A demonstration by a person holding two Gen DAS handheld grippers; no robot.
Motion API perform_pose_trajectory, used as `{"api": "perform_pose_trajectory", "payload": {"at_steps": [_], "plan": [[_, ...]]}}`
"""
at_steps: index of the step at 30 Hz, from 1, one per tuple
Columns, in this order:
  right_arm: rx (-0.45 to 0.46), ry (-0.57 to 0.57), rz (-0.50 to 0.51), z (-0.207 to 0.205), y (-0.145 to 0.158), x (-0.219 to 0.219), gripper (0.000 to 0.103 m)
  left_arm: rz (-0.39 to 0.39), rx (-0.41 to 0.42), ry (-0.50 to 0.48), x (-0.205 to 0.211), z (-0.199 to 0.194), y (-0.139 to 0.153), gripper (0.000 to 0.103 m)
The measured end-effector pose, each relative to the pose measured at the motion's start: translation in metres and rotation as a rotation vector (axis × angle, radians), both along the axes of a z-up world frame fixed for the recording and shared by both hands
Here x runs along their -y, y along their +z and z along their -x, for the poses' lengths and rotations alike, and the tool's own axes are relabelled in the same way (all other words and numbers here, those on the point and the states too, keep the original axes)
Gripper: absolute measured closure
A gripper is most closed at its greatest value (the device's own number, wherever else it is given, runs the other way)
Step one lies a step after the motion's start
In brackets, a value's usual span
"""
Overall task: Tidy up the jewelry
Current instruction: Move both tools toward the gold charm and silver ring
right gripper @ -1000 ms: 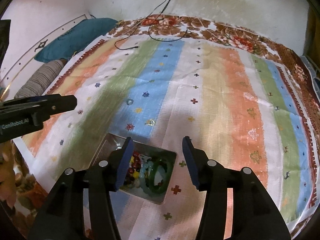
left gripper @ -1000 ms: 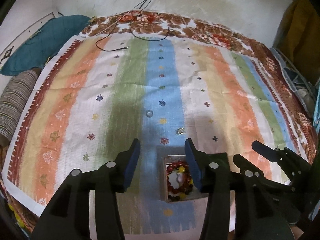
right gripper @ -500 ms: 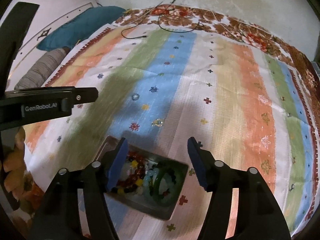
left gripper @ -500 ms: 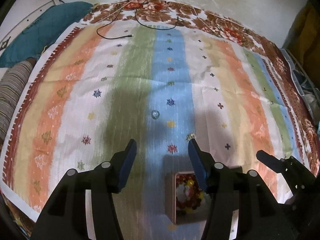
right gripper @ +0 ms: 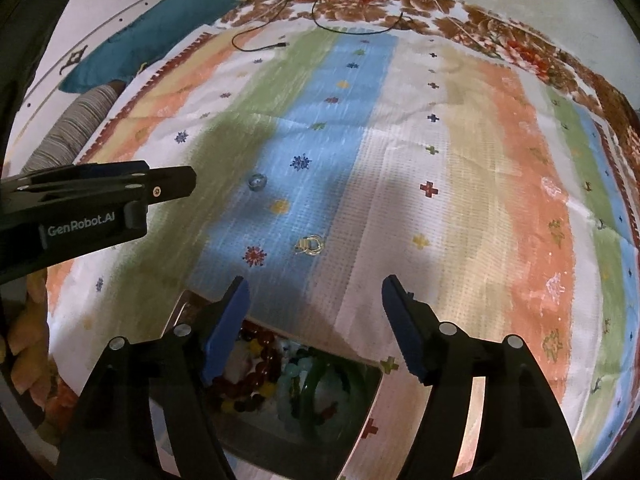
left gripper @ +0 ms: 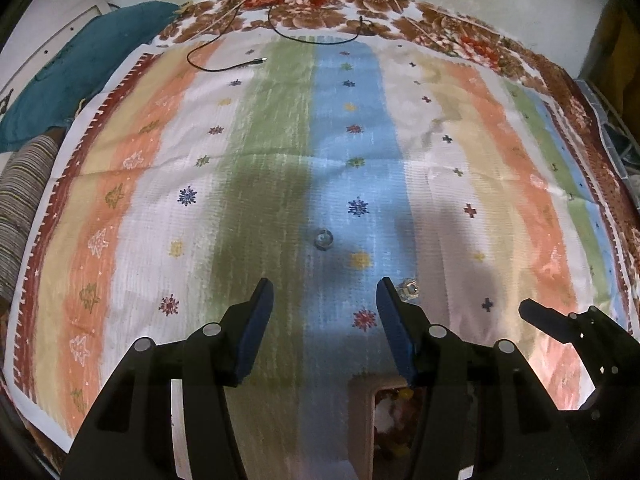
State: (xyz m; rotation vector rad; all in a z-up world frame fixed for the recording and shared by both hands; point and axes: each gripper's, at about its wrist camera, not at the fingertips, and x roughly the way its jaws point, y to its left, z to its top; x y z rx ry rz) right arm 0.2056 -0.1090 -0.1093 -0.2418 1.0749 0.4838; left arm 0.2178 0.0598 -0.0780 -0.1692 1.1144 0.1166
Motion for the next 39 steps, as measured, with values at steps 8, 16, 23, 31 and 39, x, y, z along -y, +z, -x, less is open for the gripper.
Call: {"api": "perform_pose_trajectory", "payload": {"at_steps": [8,16,23,31,39], "plan": [[-0.045,-0.010,0.001,-0.017,-0.014,-0.004,0.033,0.033,-0.027,0.018,-0.011,-0.015,-0.015,0.049],[-0.059,-0.002,0.019,-0.024,-0.024,-0.011,0.033,0.063,-0.036,0.033,-0.021,-0.028,-0.028,0.048],[-0.080,-0.008,0.013,-0.031,-0.029,-0.017,0.033,0.061,-0.057,0.015,-0.020,-0.041,-0.041,0.048],[-0.109,-0.016,0.031,-0.041,-0.040,-0.024,0.033,0.049,-0.088,-0.006,-0.022,-0.051,-0.058,0.048],[-0.128,-0.021,0.036,-0.050,-0.049,-0.030,0.033,0.028,-0.098,-0.025,-0.023,-0.063,-0.071,0.048]]}}
